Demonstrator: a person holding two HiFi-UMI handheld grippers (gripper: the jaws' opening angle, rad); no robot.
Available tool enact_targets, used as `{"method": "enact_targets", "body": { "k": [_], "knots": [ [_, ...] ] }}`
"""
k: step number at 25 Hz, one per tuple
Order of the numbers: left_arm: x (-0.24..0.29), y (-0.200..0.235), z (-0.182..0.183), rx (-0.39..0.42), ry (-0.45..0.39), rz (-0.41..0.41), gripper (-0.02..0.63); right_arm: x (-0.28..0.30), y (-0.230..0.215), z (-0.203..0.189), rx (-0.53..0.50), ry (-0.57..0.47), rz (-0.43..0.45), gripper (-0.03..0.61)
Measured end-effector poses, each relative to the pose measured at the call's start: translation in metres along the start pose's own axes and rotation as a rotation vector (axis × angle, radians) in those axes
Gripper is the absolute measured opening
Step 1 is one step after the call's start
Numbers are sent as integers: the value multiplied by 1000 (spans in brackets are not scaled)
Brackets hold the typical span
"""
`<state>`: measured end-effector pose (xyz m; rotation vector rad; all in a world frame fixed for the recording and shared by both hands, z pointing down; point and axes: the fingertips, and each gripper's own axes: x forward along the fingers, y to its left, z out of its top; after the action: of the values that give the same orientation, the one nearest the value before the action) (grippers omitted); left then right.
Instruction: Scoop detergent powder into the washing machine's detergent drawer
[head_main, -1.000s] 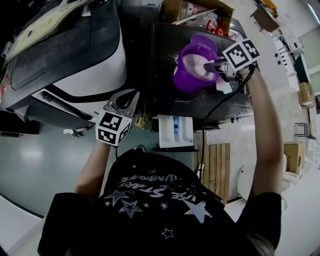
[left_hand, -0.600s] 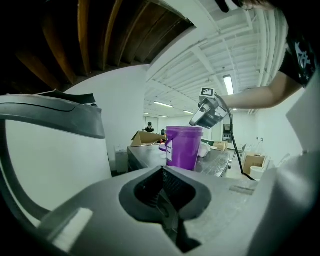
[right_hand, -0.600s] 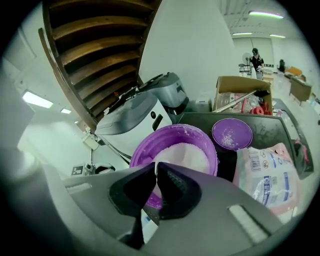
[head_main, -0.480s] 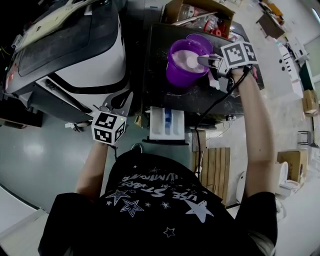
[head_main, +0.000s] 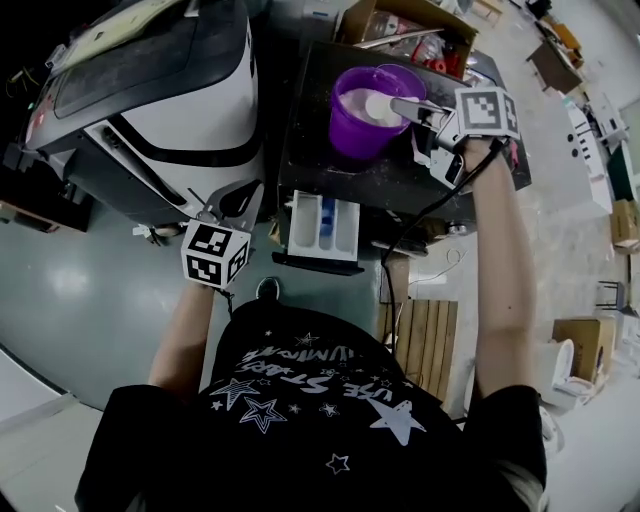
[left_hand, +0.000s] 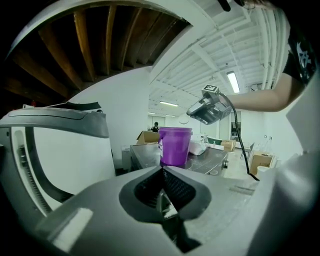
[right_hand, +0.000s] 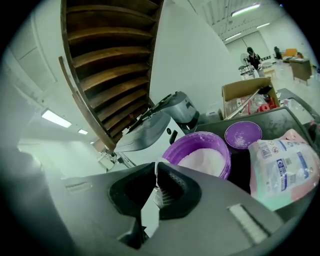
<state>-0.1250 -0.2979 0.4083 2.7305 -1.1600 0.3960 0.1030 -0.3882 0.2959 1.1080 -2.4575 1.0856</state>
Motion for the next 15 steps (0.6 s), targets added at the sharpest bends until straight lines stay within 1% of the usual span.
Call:
{"method": "enact_targets", "body": {
  "k": [4, 8, 12, 13, 15],
  "knots": [
    [-15, -17, -5, -2, 7, 21, 2, -7, 19, -15, 16, -19, 90, 35],
    [-30, -29, -13, -6, 17, 48, 2, -3, 44, -43, 31, -7, 224, 35],
    [-42, -42, -21, -13, 28, 73, 2, -1, 52, -79, 56, 18, 267, 35],
    [-46, -45, -24, -15, 33, 79, 2, -1, 51, -89, 63, 28, 259, 35],
    [-53, -51, -30, -20, 45, 93, 2, -1, 42, -107, 67, 51, 206, 35]
  ]
}}
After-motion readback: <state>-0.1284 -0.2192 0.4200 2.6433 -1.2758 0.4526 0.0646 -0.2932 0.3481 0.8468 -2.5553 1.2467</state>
